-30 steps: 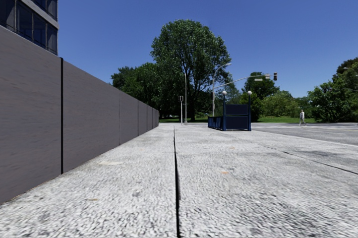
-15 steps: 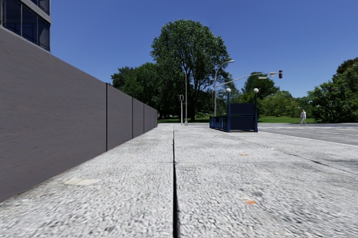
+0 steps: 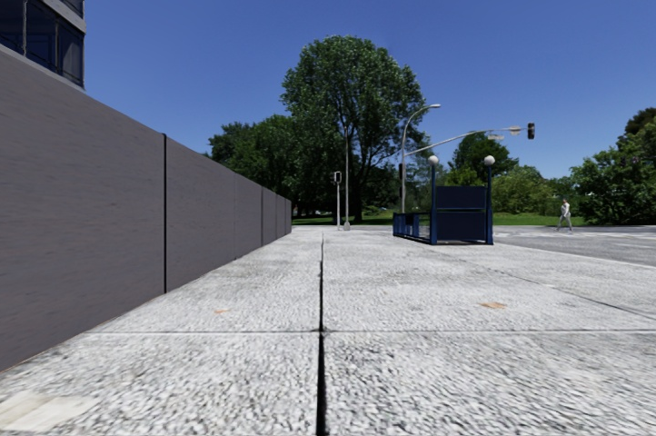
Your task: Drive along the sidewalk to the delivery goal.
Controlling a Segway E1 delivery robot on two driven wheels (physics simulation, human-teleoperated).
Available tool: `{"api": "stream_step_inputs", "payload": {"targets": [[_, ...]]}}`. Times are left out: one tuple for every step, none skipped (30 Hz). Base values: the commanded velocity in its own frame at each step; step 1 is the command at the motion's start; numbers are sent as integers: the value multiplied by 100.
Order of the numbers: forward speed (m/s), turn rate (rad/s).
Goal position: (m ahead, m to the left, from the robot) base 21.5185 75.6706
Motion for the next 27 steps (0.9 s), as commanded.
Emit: {"api": "stream_step_inputs", "payload": {"targets": [[200,0],[200,0],[200,0],[200,0],[200,0],[200,0],[200,0],[200,0],[200,0],[200,0],[200,0],[200,0],[200,0],[200,0],[200,0],[200,0],[200,0],[200,0],[200,0],[200,0],[200,0],[200,0],[200,0],[200,0],[200,0],[200,0],[200,0]]}}
